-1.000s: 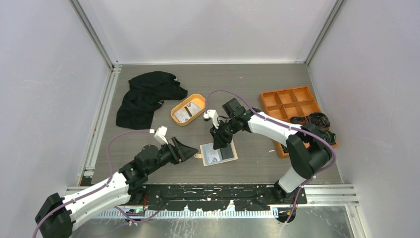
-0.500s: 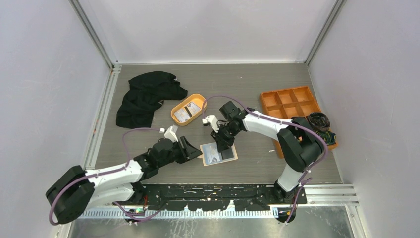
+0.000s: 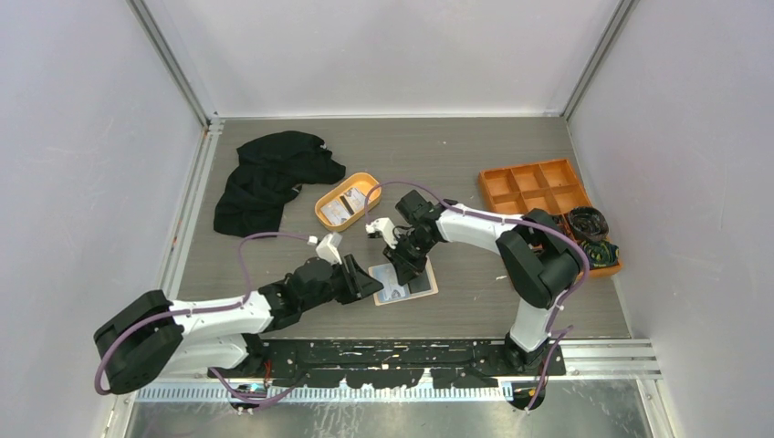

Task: Put the credit cards into the card holder
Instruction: Turn over the card slot in the card holder.

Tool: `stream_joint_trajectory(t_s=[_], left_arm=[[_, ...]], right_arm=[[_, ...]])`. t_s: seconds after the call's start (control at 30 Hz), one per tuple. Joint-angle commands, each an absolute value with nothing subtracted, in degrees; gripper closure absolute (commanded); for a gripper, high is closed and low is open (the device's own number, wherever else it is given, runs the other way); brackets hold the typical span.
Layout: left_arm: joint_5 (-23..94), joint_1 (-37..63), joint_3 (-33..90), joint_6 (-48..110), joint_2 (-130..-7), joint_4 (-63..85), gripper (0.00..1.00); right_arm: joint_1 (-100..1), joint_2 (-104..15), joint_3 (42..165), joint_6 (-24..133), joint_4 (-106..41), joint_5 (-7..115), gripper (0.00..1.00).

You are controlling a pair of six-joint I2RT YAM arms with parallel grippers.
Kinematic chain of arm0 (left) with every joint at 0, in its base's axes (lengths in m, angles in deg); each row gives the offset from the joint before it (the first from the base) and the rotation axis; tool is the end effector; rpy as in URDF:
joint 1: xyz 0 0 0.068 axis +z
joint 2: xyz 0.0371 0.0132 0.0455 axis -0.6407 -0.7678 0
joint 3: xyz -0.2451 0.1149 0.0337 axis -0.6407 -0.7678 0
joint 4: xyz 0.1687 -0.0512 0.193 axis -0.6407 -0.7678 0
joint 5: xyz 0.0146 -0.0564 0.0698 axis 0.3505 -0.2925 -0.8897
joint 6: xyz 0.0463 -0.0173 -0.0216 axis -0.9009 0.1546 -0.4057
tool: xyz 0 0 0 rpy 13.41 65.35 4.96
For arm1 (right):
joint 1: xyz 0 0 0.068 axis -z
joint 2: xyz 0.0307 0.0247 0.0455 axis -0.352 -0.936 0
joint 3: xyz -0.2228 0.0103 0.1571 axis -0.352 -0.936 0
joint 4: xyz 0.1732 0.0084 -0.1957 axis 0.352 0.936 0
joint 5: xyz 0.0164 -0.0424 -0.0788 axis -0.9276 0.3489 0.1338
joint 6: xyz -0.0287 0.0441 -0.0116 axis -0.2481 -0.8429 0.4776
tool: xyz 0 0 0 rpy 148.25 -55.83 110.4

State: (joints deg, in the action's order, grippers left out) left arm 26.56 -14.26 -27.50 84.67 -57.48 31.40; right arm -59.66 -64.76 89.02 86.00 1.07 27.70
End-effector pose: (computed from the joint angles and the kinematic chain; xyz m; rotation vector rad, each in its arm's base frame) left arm 0.1248 -0.1717 0.1588 -0.2336 2.2784 -1.2187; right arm 0.2400 0.2200 0.1594 -1.5806 2.3364 0.8898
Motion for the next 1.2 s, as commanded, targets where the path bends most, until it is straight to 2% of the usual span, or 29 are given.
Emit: stream_joint_trajectory(t_s=[0.0,0.2,0.4,0.53,0.93,1.17], left_arm=[[20.96,-16.47,-24.46,82.23,-52.78,30.86,0.62],[16.66,-18.16,-21.93,79.41,-46.72,21.65,0.54],[16.74,-18.08,-22.67,81.13,-51.92,24.79,0.52],[17.02,-18.07,-22.05,81.53,-55.44,25.71,0.46],[18.96,-15.89,-22.79,84.76,-61.89,32.20,0.46],[19.58,-15.87,-22.60,87.78,-67.17,36.50,0.50]], right_arm=[[-60.12,-65.17,91.56,84.85,1.00,27.68,0.85],[-60.49,-65.96,92.28,84.63,1.66,28.37,0.85],[-60.69,-67.72,93.54,83.64,3.29,27.88,0.85],[-60.69,-69.02,94.78,83.47,4.99,27.62,0.85],[-60.56,-71.26,96.85,82.94,8.16,26.71,0.85],[-59.48,-71.16,96.94,83.11,8.86,25.57,0.85]])
